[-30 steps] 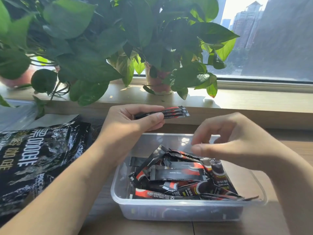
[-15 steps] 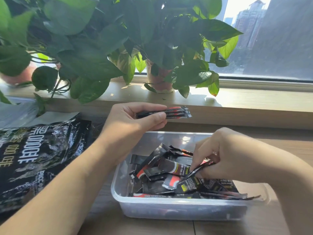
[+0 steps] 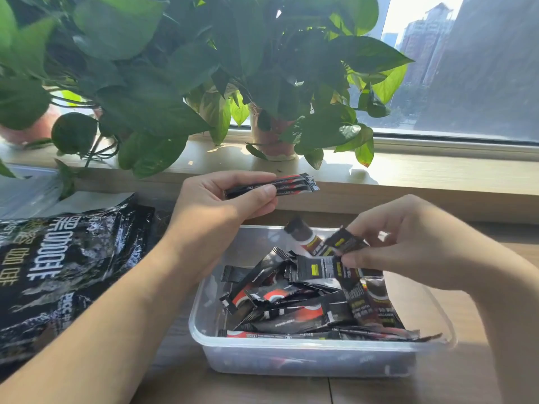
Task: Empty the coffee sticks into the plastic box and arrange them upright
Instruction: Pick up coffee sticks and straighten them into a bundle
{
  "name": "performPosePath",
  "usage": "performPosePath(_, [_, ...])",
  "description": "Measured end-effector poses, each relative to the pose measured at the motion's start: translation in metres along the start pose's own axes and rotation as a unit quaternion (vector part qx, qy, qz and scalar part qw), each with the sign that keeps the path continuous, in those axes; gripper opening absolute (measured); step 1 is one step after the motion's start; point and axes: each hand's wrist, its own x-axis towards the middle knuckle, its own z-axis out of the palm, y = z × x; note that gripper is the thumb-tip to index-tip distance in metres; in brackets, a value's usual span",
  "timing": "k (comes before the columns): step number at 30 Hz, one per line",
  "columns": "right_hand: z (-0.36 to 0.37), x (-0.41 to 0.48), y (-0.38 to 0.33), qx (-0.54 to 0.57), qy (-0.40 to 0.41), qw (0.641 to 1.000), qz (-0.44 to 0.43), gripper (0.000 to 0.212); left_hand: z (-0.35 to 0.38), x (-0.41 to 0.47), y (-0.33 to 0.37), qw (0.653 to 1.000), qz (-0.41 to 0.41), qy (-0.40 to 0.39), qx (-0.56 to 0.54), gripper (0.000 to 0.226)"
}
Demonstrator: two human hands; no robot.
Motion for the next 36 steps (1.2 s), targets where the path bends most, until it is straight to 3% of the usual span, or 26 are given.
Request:
performPosePath(3, [0.011, 0.002, 0.0, -0.054, -0.049, 0.997, 0.031, 0.014, -0.001, 0.0, 0.0, 1.0, -0.002, -0.003, 0.002, 0.015])
performPosePath(12, [0.009, 0.003, 0.005, -0.034, 0.036, 0.998, 0.033, 0.016, 0.0, -0.001, 0.0, 1.0, -0.008, -0.018, 0.016, 0.015])
performPosePath(15, [0.004, 0.001, -0.001, 0.059, 0.044, 0.997, -0.012, 0.017, -0.001, -0.002, 0.0, 0.999, -0.009, -0.023, 0.029, 0.016])
performPosePath(19, [0.004, 0.002, -0.002, 0.218, 0.12, 0.966, -0.067, 0.015, -0.001, -0.003, -0.001, 0.997, -0.005, -0.042, 0.063, 0.015])
performPosePath(23, [0.007, 0.006, -0.005, 0.269, 0.182, 0.945, -0.039, 0.01, 0.0, -0.006, 0.001, 0.989, 0.003, -0.1, 0.112, 0.015])
performPosePath(29, [0.012, 0.011, -0.004, 0.229, 0.143, 0.962, 0.036, 0.025, 0.0, -0.005, 0.0, 0.982, 0.016, -0.163, 0.096, 0.033])
performPosePath(33, [0.02, 0.014, -0.006, 0.188, 0.17, 0.966, 0.04, 0.035, -0.001, -0.007, 0.001, 0.973, 0.024, -0.195, 0.118, 0.061])
performPosePath(36, [0.025, 0.014, -0.007, 0.113, 0.158, 0.981, 0.027, 0.037, -0.001, -0.008, 0.001, 0.963, 0.042, -0.219, 0.15, 0.06])
